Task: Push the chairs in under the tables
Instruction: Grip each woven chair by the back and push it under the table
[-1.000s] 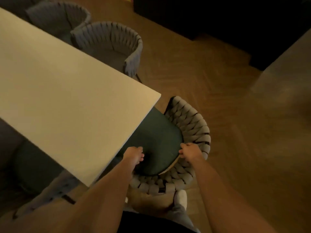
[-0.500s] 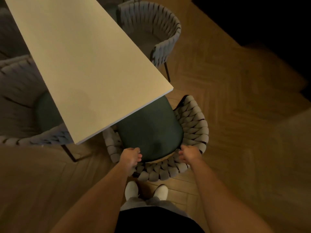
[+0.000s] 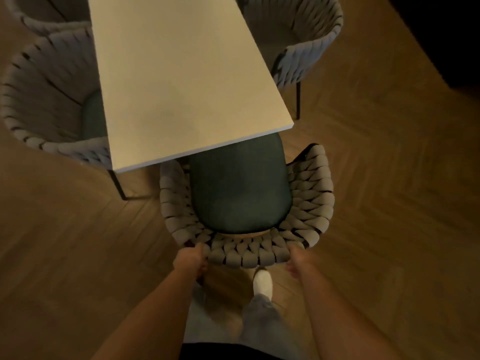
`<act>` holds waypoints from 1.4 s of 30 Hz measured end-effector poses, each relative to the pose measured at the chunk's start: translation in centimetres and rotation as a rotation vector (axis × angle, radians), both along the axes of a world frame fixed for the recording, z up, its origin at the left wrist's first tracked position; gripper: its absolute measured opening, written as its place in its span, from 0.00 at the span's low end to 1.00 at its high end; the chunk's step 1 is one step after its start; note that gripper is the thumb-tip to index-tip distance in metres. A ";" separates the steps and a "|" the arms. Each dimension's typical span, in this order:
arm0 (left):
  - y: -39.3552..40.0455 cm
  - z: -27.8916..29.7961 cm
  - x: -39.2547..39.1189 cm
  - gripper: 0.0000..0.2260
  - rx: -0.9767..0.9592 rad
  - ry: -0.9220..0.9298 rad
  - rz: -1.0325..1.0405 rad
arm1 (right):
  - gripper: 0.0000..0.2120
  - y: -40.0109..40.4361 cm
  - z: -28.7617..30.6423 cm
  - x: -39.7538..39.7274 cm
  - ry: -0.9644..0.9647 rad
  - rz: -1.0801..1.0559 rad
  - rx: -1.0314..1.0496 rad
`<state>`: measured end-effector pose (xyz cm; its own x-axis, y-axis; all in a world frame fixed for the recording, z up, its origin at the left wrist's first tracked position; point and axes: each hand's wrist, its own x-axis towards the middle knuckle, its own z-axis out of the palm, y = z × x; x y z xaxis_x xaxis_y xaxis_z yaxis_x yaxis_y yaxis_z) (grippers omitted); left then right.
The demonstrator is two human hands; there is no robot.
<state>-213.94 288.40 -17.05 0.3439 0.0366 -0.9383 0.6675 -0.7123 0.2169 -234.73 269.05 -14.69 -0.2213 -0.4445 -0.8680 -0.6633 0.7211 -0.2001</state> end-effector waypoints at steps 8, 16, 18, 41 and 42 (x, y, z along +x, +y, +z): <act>-0.3 -4.6 -3.6 0.28 -0.068 -0.010 0.492 | 0.25 -2.8 -6.0 -2.6 -0.443 -0.425 0.070; 0.9 -12.6 -1.2 0.35 -0.180 0.030 0.774 | 0.20 -4.6 -9.1 -2.2 -0.449 -0.479 0.136; 0.4 -11.3 -1.7 0.31 -0.206 0.010 0.811 | 0.20 -4.6 -8.8 -2.2 -0.449 -0.499 0.109; 0.3 -2.1 -12.1 0.26 -0.273 -0.181 0.857 | 0.16 -2.0 0.1 -11.0 -0.452 -0.559 0.014; 0.8 -1.8 -12.6 0.26 -0.276 -0.179 0.876 | 0.16 -1.8 0.2 -11.0 -0.450 -0.546 0.010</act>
<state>-226.53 289.21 -18.81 0.4393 0.1345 -0.8882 0.8823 0.1212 0.4548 -245.78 267.23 -14.46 -0.0294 -0.3632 -0.9312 -0.0605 0.9306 -0.3611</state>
